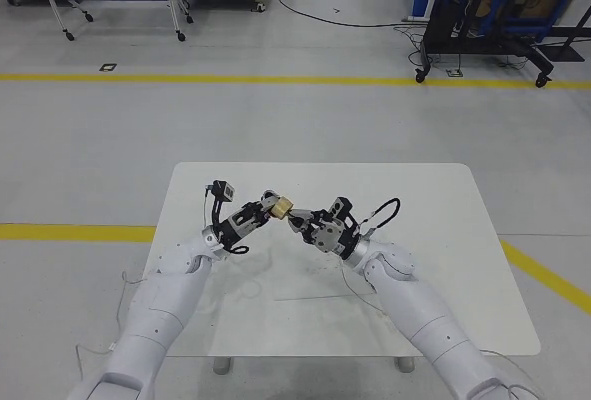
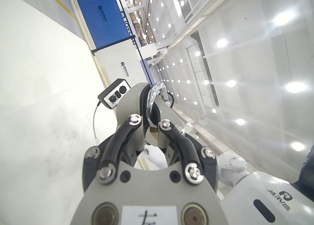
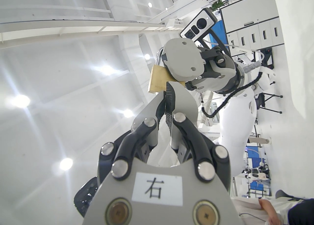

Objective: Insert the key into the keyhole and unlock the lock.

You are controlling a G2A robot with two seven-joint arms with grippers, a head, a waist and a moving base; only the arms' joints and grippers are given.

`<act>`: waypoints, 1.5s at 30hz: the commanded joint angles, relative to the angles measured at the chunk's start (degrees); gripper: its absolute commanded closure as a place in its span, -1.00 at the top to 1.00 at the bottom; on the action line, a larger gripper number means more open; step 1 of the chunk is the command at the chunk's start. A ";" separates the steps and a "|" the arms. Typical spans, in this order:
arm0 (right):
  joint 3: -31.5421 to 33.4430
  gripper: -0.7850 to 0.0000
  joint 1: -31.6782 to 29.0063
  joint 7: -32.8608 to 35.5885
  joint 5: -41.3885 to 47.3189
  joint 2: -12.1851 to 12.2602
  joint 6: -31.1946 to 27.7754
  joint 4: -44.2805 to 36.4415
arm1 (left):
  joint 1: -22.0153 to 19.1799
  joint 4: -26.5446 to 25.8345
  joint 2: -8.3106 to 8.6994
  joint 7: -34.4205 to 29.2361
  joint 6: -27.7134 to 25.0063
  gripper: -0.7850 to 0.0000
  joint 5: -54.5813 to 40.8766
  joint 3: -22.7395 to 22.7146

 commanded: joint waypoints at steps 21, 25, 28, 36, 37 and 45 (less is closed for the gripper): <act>4.32 1.00 -2.74 -2.09 -9.24 1.56 -5.83 -2.86 | 0.78 -2.49 0.95 -1.20 1.01 -1.00 -2.55 -1.18; 7.55 1.00 -6.87 -2.93 -12.52 2.62 -9.99 -7.85 | 0.70 -2.96 1.32 -2.08 2.83 -1.00 -1.57 -1.49; 8.54 1.00 -8.21 -3.74 -13.52 2.91 -11.10 -9.37 | 0.93 -3.46 1.55 -1.29 3.51 -1.00 0.53 -1.44; 8.54 1.00 -8.21 -3.74 -13.52 2.91 -11.10 -9.37 | 1.78 -5.30 1.98 0.62 5.06 -1.00 4.86 -0.98; 8.54 1.00 -8.21 -3.74 -13.52 2.91 -11.10 -9.37 | 1.73 -5.40 2.12 0.52 5.14 -1.00 5.93 -1.04; 10.00 1.00 -9.94 -11.97 -26.33 3.61 -17.48 -13.09 | 1.64 -7.31 3.23 0.94 6.73 -1.00 14.72 -1.24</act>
